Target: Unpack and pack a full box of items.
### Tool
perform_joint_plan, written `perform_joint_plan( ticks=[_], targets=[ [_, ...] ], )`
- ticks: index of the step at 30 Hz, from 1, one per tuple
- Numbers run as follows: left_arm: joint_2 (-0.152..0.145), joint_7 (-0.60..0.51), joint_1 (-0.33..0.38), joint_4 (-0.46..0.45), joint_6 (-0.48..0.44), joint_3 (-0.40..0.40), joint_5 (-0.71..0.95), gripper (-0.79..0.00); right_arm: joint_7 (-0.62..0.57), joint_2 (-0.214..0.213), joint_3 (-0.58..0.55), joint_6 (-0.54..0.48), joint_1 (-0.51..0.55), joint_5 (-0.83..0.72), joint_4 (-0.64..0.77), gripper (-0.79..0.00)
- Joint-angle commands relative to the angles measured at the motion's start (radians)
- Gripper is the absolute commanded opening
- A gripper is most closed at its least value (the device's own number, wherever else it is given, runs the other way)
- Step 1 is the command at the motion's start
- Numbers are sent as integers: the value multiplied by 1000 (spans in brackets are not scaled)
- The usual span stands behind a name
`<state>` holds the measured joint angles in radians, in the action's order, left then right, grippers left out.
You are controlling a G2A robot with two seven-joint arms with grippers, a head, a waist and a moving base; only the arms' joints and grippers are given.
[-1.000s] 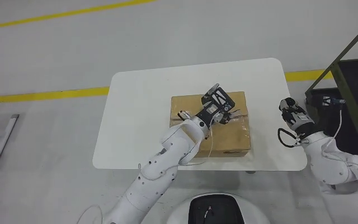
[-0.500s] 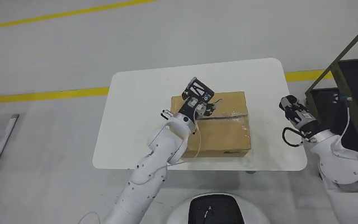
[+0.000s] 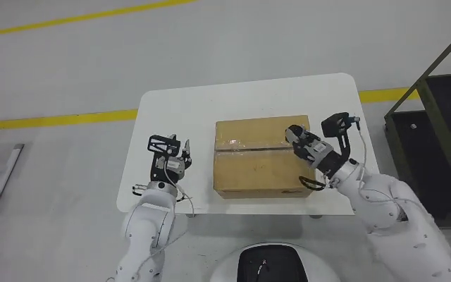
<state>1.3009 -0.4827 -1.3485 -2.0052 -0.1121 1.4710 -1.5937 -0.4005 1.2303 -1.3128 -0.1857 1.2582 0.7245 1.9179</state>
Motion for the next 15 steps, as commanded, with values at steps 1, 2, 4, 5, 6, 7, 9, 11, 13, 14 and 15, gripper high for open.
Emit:
perform_joint_plan(
  ticks=[1,2,4,5,6,7,9,11,13,14,15],
  targets=[
    [-3,-3,-61,-26,6,51,25,-785,15,9,87,13,-32,46,-10,-785],
    [-5,-5,-84,-40,5,70,32,-785,27,14,123,25,-46,66,-18,-785],
    [-8,-2,-125,-64,0,102,40,-785,46,25,191,45,-76,99,-36,-785],
    [-9,1,-142,-75,0,116,43,-785,56,30,222,55,-91,111,-49,-785],
    [-10,4,-158,-83,1,128,46,-785,64,36,250,64,-108,128,-64,-785],
    [-10,5,-171,-90,5,138,50,-785,69,42,279,73,-124,135,-80,-785],
    [-11,10,-186,-100,9,153,54,-785,85,55,330,93,-161,149,-115,-785],
    [-11,12,-194,-105,15,160,61,-582,99,68,378,112,-199,168,-154,-785],
    [-12,10,-196,-109,13,162,60,0,118,82,422,133,-233,194,-196,-785],
    [-12,9,-194,-110,13,161,58,0,128,88,438,147,-248,205,-218,-785],
    [-12,7,-192,-108,14,159,58,0,138,95,455,160,-262,219,-239,-785]
  ],
)
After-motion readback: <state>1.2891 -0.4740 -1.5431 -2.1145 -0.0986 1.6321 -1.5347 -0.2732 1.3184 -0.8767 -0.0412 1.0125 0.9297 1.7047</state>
